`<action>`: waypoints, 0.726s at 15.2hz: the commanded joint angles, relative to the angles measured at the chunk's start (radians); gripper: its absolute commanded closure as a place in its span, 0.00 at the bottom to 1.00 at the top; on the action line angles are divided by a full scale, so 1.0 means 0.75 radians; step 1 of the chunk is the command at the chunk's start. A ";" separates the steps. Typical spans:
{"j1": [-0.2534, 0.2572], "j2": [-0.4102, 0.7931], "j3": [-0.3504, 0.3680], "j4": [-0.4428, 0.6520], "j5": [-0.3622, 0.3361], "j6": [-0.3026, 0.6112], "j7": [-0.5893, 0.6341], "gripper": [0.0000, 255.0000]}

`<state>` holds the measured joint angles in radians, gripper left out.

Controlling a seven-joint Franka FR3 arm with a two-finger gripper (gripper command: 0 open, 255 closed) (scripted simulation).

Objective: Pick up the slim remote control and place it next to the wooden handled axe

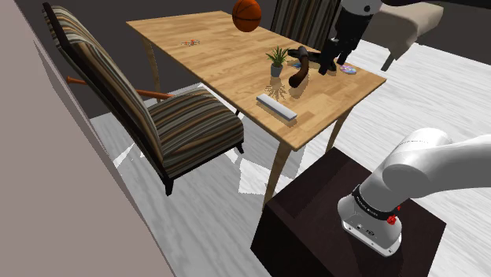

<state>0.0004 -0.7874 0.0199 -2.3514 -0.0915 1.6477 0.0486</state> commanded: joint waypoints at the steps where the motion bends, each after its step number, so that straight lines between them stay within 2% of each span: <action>1: 0.000 0.000 0.000 0.000 0.000 0.000 0.000 0.00; 11: -0.001 0.382 -0.094 -0.063 0.014 0.410 -0.078 0.00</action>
<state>0.0005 -0.5455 -0.0408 -2.4083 -0.0826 1.9214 -0.0001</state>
